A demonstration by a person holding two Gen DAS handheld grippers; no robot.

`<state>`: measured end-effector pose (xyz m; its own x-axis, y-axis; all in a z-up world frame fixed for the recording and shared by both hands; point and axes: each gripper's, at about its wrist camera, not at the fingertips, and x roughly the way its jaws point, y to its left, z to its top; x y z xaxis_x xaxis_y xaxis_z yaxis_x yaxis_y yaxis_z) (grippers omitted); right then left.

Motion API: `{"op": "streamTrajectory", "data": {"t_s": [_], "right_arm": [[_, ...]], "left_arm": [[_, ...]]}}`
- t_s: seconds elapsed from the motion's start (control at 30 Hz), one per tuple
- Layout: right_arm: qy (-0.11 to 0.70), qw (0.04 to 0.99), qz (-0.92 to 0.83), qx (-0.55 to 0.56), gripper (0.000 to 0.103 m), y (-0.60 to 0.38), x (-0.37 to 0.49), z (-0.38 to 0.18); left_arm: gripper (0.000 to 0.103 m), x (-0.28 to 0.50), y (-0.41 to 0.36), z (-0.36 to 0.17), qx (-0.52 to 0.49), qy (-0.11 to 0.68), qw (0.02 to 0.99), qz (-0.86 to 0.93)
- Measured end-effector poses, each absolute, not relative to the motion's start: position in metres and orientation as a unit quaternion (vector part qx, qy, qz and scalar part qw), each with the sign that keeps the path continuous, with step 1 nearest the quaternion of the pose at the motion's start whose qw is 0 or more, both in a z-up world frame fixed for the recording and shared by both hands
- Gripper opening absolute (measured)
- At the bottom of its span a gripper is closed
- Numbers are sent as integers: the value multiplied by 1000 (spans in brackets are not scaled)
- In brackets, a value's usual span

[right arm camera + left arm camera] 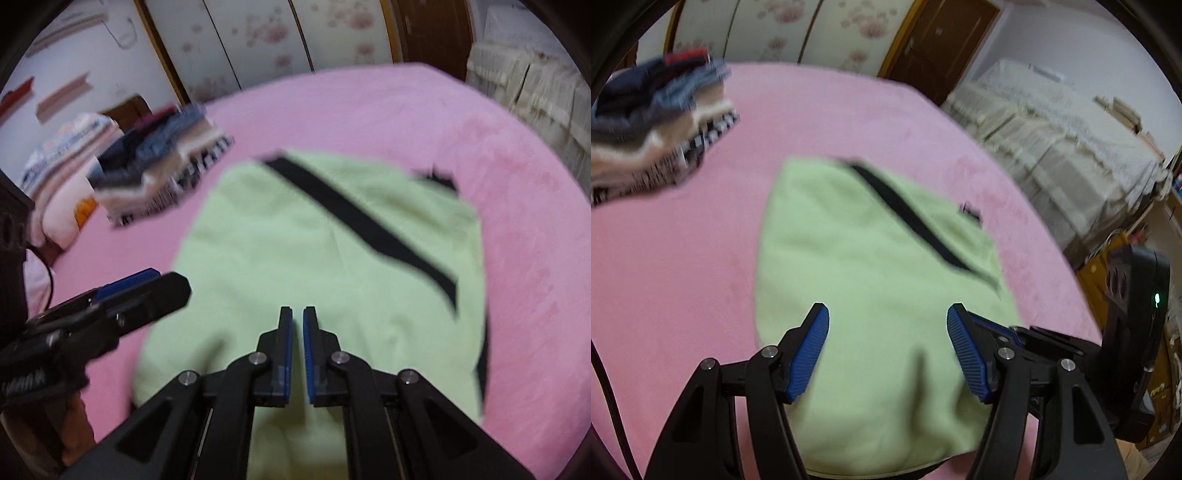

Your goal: Fold large clothes

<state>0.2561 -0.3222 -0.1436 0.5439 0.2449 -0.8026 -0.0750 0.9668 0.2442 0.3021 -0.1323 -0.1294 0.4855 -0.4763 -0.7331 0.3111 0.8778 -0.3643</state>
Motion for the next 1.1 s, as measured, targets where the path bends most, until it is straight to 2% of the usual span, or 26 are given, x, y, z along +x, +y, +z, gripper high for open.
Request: {"op": "streamTrajectory", "data": {"t_s": [0.17,0.23,0.33,0.43,0.67,1.0,1.1], "right_arm": [[476,877,-4,61,5,-360,248,-167],[474,877,-28,66,0,-383,241,-170],[477,871,-5,118,0,-404,234,-177],[476,873,-13,102,0,-398,233,-178],[474,875,-21,102,0,-395,232,-179],[473,874,-27,109,0,-394,231,-180],[477,870,-27,122,3,-395,231,-179]], "left_arm": [[65,291,-135,-146,-20,439,871,-220],[65,290,-131,-148,-12,438,870,-226],[65,291,-125,-149,-22,438,868,-232],[66,295,-121,-150,-35,440,866,-233],[82,294,-125,-150,-33,443,863,-239],[83,294,-124,-148,-41,452,861,-230],[83,294,-124,-147,-35,467,857,-218]]}}
